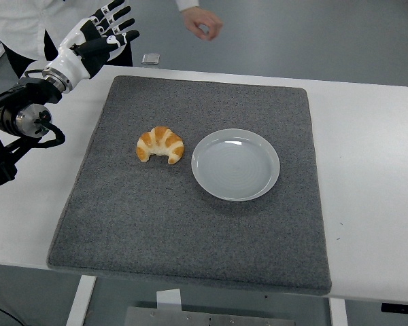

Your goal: Place the bread on the plate

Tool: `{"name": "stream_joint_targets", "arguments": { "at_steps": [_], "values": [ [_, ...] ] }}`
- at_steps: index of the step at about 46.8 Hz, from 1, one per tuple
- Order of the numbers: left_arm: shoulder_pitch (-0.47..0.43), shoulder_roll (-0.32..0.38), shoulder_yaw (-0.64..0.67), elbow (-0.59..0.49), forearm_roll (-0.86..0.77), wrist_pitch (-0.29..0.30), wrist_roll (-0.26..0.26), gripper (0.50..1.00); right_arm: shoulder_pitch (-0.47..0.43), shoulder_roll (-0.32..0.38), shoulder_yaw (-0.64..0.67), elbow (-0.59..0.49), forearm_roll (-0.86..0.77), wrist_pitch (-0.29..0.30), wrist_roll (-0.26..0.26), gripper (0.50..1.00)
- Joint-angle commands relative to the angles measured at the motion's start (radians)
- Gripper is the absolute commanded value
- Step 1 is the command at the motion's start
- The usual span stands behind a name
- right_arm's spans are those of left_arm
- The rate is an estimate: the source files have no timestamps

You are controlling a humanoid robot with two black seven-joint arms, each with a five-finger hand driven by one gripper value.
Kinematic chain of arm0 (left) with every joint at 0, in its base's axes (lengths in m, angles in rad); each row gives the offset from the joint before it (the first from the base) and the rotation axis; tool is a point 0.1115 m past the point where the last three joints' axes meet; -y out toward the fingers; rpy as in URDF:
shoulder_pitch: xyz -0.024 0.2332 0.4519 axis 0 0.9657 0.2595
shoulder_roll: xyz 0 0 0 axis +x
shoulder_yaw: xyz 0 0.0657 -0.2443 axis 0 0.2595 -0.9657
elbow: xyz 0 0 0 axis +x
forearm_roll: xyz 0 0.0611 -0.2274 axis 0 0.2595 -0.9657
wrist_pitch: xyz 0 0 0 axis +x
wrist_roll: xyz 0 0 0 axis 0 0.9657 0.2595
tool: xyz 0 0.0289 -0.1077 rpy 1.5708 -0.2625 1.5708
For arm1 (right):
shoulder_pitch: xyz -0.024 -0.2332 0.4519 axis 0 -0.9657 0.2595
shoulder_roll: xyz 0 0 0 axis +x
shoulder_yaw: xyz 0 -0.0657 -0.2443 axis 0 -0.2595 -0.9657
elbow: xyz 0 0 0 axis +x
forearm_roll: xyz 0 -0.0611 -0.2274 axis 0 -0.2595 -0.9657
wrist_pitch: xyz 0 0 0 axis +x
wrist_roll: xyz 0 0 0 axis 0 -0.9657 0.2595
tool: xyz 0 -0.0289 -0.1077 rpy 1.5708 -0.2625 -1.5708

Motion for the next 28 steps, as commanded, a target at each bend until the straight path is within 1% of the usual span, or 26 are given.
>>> {"name": "stream_joint_targets", "arguments": {
  "at_steps": [1, 18, 28],
  "values": [
    [-0.001, 0.000, 0.000, 0.000, 0.000, 0.000, 0.000, 0.992, -0.001, 0.000, 0.000, 0.000, 0.000, 0.001, 0.000, 0.952],
    [0.000, -0.002, 0.002, -0.001, -0.002, -0.002, 0.000, 0.992, -0.001, 0.000, 0.000, 0.000, 0.000, 0.001, -0.001, 0.952],
    [0.018, -0.003, 0.000, -0.001, -0.002, -0.003, -0.002, 0.994, -0.001, 0.000, 0.000, 0.000, 0.000, 0.002, -0.001, 0.952]
  ]
}}
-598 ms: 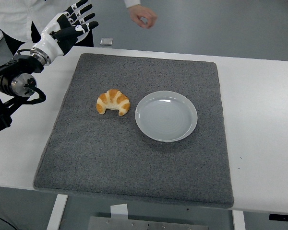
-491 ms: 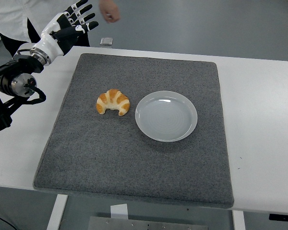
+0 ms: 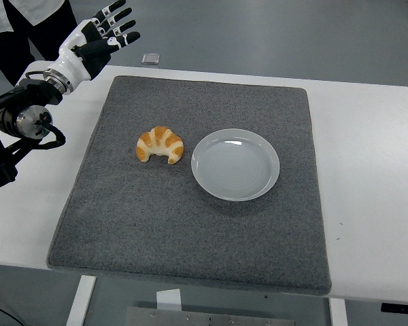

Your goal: Place the bread on the plate

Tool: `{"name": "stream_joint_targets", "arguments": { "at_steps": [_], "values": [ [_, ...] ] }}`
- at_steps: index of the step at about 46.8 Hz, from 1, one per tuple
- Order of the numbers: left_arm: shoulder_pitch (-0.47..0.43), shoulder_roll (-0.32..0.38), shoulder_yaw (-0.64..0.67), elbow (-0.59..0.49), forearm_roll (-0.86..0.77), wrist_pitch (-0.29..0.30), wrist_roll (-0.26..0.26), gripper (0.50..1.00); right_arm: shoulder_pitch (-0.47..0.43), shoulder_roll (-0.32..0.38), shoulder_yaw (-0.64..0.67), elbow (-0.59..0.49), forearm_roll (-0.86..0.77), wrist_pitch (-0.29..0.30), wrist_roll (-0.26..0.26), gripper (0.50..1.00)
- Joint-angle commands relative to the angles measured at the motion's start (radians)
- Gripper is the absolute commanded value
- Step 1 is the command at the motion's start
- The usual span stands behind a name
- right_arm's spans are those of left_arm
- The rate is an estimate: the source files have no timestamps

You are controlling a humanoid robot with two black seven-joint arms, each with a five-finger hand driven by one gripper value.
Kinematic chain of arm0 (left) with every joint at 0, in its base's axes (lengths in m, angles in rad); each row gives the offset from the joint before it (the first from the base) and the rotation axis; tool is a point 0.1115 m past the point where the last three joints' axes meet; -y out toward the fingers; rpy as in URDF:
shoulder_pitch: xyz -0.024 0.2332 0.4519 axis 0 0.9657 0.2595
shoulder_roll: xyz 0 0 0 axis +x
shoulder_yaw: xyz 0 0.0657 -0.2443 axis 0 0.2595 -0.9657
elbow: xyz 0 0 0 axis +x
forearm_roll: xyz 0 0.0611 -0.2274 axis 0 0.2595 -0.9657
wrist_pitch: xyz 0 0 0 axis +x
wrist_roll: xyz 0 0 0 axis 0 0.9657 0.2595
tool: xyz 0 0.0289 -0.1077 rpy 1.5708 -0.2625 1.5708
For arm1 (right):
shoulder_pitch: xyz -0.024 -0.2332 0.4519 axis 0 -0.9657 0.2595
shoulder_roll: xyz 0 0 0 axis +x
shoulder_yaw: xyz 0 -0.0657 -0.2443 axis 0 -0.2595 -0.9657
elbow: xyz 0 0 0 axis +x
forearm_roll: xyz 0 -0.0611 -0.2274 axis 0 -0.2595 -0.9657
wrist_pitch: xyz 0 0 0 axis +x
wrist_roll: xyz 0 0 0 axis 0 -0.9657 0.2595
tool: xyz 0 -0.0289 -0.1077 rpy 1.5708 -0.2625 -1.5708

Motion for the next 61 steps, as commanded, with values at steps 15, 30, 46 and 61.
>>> {"name": "stream_joint_targets", "arguments": {
  "at_steps": [15, 30, 46, 61],
  "values": [
    [0.002, 0.000, -0.009, 0.002, -0.011, 0.000, -0.006, 0.992, 0.000, 0.000, 0.000, 0.000, 0.000, 0.000, 0.000, 0.952],
    [0.000, -0.002, -0.007, 0.032, -0.013, 0.010, -0.006, 0.992, 0.000, 0.000, 0.000, 0.000, 0.000, 0.000, -0.001, 0.952],
    [-0.004, 0.001, -0.007, 0.021, -0.011, 0.009, -0.006, 0.992, 0.000, 0.000, 0.000, 0.000, 0.000, 0.001, -0.001, 0.952],
    [-0.030, 0.125, -0.017, -0.213, -0.006, 0.075, 0.002, 0.990, 0.000, 0.000, 0.000, 0.000, 0.000, 0.001, 0.000, 0.952]
  ]
}}
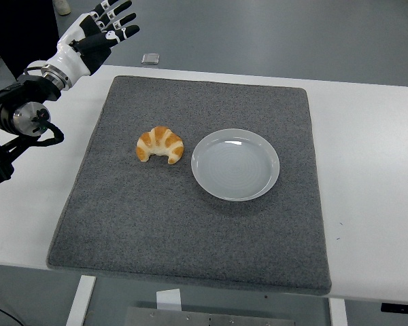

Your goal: Place the bread on the plate

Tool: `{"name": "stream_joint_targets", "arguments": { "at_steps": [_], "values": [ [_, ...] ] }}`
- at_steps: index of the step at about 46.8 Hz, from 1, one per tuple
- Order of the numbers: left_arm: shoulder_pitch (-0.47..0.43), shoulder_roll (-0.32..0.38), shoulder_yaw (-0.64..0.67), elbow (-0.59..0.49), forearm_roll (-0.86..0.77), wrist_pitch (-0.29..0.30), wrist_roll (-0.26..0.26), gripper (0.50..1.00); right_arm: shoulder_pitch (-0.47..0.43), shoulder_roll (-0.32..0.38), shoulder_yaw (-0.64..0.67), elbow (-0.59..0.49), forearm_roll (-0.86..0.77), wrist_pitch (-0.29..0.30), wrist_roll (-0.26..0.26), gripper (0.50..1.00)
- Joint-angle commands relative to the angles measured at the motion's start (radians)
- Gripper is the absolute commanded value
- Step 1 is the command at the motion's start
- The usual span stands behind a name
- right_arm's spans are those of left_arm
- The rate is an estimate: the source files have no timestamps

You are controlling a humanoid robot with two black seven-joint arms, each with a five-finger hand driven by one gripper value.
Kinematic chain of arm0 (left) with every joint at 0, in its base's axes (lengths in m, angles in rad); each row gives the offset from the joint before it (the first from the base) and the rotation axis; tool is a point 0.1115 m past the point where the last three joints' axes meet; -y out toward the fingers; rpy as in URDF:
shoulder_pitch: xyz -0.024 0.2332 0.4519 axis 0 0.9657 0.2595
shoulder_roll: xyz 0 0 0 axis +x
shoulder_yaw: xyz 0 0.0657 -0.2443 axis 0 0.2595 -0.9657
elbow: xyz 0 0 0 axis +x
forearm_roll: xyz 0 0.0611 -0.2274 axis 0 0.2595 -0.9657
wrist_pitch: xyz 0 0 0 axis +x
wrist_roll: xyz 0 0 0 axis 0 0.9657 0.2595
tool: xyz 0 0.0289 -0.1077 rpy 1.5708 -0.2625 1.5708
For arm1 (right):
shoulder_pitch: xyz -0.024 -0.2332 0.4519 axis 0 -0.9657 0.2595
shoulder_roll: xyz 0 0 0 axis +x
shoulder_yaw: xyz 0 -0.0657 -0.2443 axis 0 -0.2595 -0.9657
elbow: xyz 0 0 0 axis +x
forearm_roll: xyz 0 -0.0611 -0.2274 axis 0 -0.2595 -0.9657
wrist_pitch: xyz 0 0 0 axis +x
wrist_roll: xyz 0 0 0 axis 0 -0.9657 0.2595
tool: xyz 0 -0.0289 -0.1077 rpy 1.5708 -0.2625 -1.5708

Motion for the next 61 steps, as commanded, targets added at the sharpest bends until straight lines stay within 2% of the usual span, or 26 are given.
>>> {"name": "stream_joint_targets", "arguments": {
  "at_steps": [1, 7, 12, 19, 27, 35, 44, 52, 57, 61],
  "values": [
    [-0.011, 0.059, 0.003, -0.085, 0.001, 0.059, 0.004, 0.990, 0.000, 0.000, 0.000, 0.000, 0.000, 0.000, 0.001, 0.952],
    [-0.049, 0.130, 0.019, -0.220, -0.001, 0.165, 0.008, 0.986, 0.000, 0.000, 0.000, 0.000, 0.000, -0.002, -0.001, 0.952],
    [-0.092, 0.190, 0.052, -0.297, 0.002, 0.211, 0.028, 0.981, 0.000, 0.000, 0.000, 0.000, 0.000, -0.002, -0.001, 0.952],
    [-0.218, 0.259, 0.208, -0.320, 0.012, 0.213, 0.123, 0.984, 0.000, 0.000, 0.000, 0.000, 0.000, 0.000, 0.001, 0.952],
    [-0.411, 0.306, 0.484, -0.340, 0.131, 0.216, 0.126, 0.981, 0.000, 0.000, -0.002, 0.000, 0.000, 0.000, -0.001, 0.952],
    [-0.497, 0.346, 0.615, -0.406, 0.324, 0.208, 0.133, 0.981, 0.000, 0.000, 0.000, 0.000, 0.000, 0.001, 0.001, 0.952],
    [-0.514, 0.348, 0.711, -0.423, 0.547, 0.207, 0.136, 0.981, 0.000, 0.000, 0.000, 0.000, 0.000, 0.001, 0.001, 0.952],
    [-0.500, 0.339, 0.777, -0.418, 0.648, 0.217, 0.134, 0.975, 0.000, 0.000, 0.000, 0.000, 0.000, 0.001, -0.001, 0.952],
    [-0.454, 0.331, 0.780, -0.408, 0.663, 0.256, 0.134, 0.973, 0.001, 0.000, 0.000, 0.000, 0.000, 0.003, 0.001, 0.952],
    [-0.410, 0.299, 0.780, -0.388, 0.665, 0.288, 0.134, 0.973, 0.001, 0.000, 0.000, 0.000, 0.000, 0.003, -0.001, 0.952]
  ]
}}
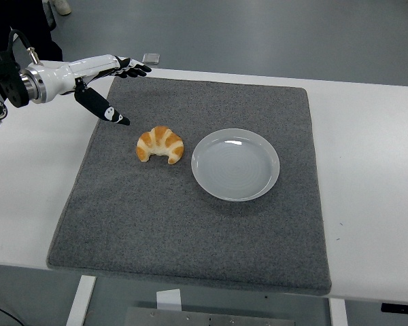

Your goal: Place the bread on the plate

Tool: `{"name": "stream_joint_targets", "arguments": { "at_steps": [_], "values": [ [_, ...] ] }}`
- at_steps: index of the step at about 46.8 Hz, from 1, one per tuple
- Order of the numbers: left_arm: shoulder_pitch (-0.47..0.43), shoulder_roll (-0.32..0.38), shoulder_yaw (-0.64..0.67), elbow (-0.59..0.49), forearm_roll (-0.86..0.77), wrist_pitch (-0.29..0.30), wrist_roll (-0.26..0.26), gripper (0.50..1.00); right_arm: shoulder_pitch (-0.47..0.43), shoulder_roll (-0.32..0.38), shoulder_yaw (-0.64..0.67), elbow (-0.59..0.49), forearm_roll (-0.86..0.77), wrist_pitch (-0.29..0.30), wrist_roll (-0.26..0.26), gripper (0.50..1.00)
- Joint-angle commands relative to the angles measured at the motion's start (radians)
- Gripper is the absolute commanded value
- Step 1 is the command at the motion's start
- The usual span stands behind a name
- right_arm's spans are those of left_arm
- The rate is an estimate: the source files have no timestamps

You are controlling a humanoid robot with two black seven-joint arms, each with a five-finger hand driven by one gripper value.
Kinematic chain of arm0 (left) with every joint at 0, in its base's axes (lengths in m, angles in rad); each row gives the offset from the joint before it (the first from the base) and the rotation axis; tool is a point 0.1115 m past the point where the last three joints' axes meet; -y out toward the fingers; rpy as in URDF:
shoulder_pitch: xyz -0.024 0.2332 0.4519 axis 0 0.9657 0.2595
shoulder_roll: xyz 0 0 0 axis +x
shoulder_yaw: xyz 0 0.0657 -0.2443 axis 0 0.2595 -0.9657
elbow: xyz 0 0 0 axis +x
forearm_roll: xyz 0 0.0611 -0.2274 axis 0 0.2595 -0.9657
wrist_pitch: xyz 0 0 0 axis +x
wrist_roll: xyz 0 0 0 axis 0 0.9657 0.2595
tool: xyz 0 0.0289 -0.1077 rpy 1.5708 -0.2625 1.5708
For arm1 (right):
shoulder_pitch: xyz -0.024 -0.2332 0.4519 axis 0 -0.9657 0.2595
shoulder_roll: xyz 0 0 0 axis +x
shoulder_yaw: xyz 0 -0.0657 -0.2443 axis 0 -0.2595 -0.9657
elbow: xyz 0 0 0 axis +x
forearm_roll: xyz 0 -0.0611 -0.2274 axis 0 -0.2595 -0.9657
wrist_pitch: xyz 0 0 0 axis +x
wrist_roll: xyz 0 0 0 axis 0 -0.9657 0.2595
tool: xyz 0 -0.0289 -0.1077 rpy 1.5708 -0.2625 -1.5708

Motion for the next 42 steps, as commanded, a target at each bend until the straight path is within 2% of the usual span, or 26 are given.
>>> {"name": "stream_joint_targets", "arguments": {
  "at_steps": [1, 24, 30, 42],
  "values": [
    [0.039, -0.037, -0.001, 0.021, 0.000, 0.024, 0.000, 0.973, 0.000, 0.000, 0.000, 0.000, 0.000, 0.000, 0.000, 0.952],
    [0.147, -0.243, -0.007, 0.179, 0.008, 0.107, -0.014, 0.973, 0.000, 0.000, -0.002, 0.000, 0.000, -0.005, 0.001, 0.952],
    [0.167, -0.269, -0.007, 0.195, 0.031, 0.124, -0.014, 0.971, 0.000, 0.000, 0.000, 0.000, 0.000, -0.006, 0.001, 0.952],
    [0.191, -0.278, -0.012, 0.221, 0.034, 0.130, -0.023, 0.971, 0.000, 0.000, 0.000, -0.002, 0.000, -0.006, 0.000, 0.952]
  ]
}}
